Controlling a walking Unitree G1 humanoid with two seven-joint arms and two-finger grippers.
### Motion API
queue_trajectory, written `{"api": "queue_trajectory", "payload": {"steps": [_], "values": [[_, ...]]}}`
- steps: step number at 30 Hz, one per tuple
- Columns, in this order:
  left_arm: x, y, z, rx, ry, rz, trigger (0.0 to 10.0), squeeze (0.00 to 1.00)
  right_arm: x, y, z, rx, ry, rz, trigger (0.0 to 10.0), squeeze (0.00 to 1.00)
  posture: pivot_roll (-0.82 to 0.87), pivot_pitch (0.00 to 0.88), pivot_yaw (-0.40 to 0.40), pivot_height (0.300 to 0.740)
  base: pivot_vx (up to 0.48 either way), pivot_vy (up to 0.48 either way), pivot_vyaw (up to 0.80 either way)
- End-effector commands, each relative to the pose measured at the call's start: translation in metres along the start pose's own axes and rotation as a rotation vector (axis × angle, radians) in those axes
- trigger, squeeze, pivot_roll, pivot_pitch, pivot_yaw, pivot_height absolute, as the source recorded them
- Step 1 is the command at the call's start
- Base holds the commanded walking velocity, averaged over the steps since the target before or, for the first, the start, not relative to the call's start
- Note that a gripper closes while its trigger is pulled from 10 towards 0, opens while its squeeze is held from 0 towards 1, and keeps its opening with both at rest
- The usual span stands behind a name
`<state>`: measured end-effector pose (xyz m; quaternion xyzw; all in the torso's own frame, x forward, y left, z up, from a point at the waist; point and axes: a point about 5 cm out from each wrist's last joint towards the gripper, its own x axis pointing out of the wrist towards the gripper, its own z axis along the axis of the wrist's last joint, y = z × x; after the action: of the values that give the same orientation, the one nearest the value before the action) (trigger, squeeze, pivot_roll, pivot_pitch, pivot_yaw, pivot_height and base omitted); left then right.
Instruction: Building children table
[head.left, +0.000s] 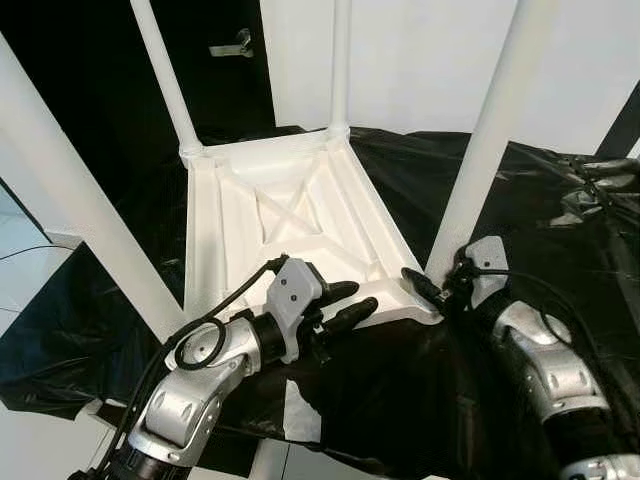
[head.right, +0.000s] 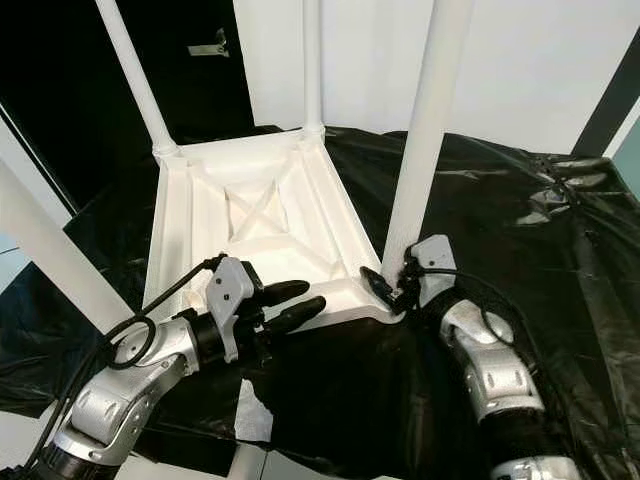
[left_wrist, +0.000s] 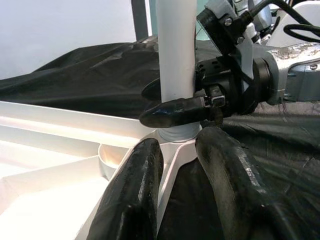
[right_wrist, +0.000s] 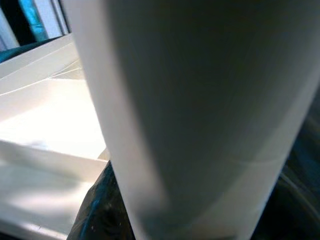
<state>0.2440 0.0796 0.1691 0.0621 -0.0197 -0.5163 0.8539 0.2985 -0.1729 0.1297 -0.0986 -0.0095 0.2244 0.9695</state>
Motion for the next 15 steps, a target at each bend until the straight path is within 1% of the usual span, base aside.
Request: {"api": "queue_trajectory", "payload": {"steps": [1, 2, 3, 4, 5, 7, 9, 11, 12, 13, 15], "values": [[0.0, -0.001, 0.0, 0.004, 0.008, -0.005, 10.0, 0.0, 0.0, 0.008, -0.004, 0.03, 0.033, -0.125, 10.0, 0.0, -0.02, 0.0, 0.022, 0.74, 0.0, 0.0, 0.0], [0.0, -0.001, 0.0, 0.002, 0.007, -0.007, 10.0, 0.0, -0.001, 0.009, -0.004, 0.056, 0.039, -0.197, 10.0, 0.0, -0.02, 0.0, 0.023, 0.74, 0.0, 0.0, 0.0], [0.0, -0.001, 0.0, 0.002, 0.007, -0.007, 10.0, 0.0, -0.001, 0.009, -0.004, 0.056, 0.039, -0.197, 10.0, 0.0, -0.02, 0.0, 0.023, 0.74, 0.0, 0.0, 0.0], [0.0, -0.002, 0.0, -0.001, 0.005, -0.009, 10.0, 0.0, -0.001, 0.01, -0.005, 0.075, 0.047, -0.261, 10.0, 0.0, -0.02, 0.0, 0.024, 0.74, 0.0, 0.0, 0.0], [0.0, -0.002, 0.0, -0.001, 0.005, -0.009, 10.0, 0.0, -0.001, 0.01, -0.005, 0.075, 0.047, -0.261, 10.0, 0.0, -0.02, 0.0, 0.024, 0.74, 0.0, 0.0, 0.0], [0.0, -0.001, 0.0, -0.001, 0.007, -0.011, 10.0, 0.0, -0.001, 0.015, -0.008, 0.112, 0.067, -0.416, 10.0, 0.0, -0.02, 0.0, 0.024, 0.74, 0.0, 0.0, 0.0], [0.0, -0.001, 0.001, -0.001, 0.007, -0.01, 10.0, 0.0, 0.0, 0.02, -0.01, 0.147, 0.085, -0.524, 10.0, 0.0, -0.02, 0.0, 0.023, 0.74, 0.0, 0.0, 0.0], [0.0, -0.001, 0.001, -0.002, 0.007, -0.009, 10.0, 0.0, 0.001, 0.027, -0.009, 0.173, 0.093, -0.586, 10.0, 0.0, -0.02, 0.0, 0.021, 0.74, 0.0, 0.0, 0.0], [0.0, -0.001, 0.0, -0.002, 0.008, -0.009, 10.0, 0.0, 0.004, 0.032, -0.007, 0.191, 0.091, -0.586, 10.0, 0.0, -0.02, 0.0, 0.021, 0.74, 0.0, 0.0, 0.0], [0.0, -0.001, 0.0, -0.002, 0.008, -0.009, 10.0, 0.0, 0.004, 0.032, -0.007, 0.191, 0.091, -0.586, 10.0, 0.0, -0.02, 0.0, 0.021, 0.74, 0.0, 0.0, 0.0], [0.0, -0.001, 0.0, -0.005, 0.008, -0.006, 10.0, 0.0, 0.007, 0.038, -0.002, 0.197, 0.069, -0.549, 10.0, 0.0, -0.03, 0.0, 0.022, 0.74, 0.0, 0.0, 0.0]]}}
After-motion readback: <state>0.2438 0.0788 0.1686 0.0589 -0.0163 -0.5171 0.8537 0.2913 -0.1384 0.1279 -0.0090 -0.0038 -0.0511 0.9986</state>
